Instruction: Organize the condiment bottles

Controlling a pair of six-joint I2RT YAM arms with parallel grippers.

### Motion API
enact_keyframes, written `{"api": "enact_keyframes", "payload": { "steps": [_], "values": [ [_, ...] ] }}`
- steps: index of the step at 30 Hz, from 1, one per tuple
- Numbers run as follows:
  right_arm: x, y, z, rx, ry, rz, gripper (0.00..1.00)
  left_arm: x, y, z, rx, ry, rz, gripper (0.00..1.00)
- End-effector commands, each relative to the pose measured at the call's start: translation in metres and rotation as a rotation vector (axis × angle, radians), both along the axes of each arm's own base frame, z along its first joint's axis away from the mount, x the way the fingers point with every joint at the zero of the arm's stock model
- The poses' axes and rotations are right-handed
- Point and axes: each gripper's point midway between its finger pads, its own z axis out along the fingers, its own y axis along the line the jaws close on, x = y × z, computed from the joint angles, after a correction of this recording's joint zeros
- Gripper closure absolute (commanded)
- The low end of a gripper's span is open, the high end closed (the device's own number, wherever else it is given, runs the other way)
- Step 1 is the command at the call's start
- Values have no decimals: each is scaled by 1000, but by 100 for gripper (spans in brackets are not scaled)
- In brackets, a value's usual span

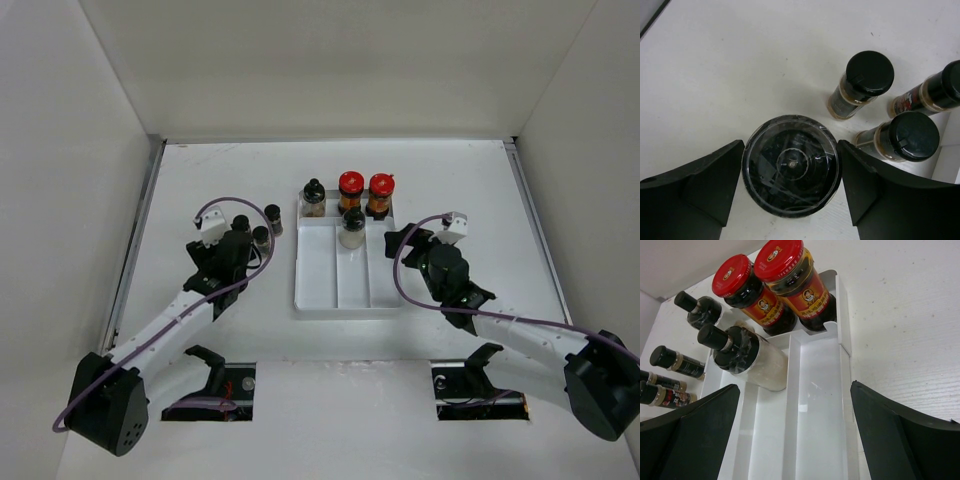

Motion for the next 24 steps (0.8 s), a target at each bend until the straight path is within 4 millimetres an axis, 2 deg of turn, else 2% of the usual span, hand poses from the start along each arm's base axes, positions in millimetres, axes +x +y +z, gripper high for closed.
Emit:
{"api": "enact_keyframes", "payload": {
  "steps": [1,3,6,10,12,14,17,21,24],
  "values": [
    [8,7,28,55,-71,7,0,13,-5,13,-43,-79,-1,30],
    [8,7,28,54,-71,8,0,11,-5,17,-47,-93,2,39],
    [8,7,27,53,-70,8,0,7,-4,36,-57,-148,-2,49],
    [8,7,28,58,-72,8,0,-1,-3,77,-60,-218,-22,52],
    [8,6,30,57,-76,5,0,-4,-11,97,-74,-238,-61,52],
    [7,5,30,63,-78,3,0,-4,-30,116,-102,-256,-126,52],
    [5,3,31,69,-83,-3,0,-3,-70,137,-138,-273,-248,52],
    [5,0,31,70,-86,-12,0,-4,-132,147,-145,-257,-404,51],
    [5,-4,32,72,-90,-26,0,1,-166,145,-173,-258,-469,50]
  ]
}}
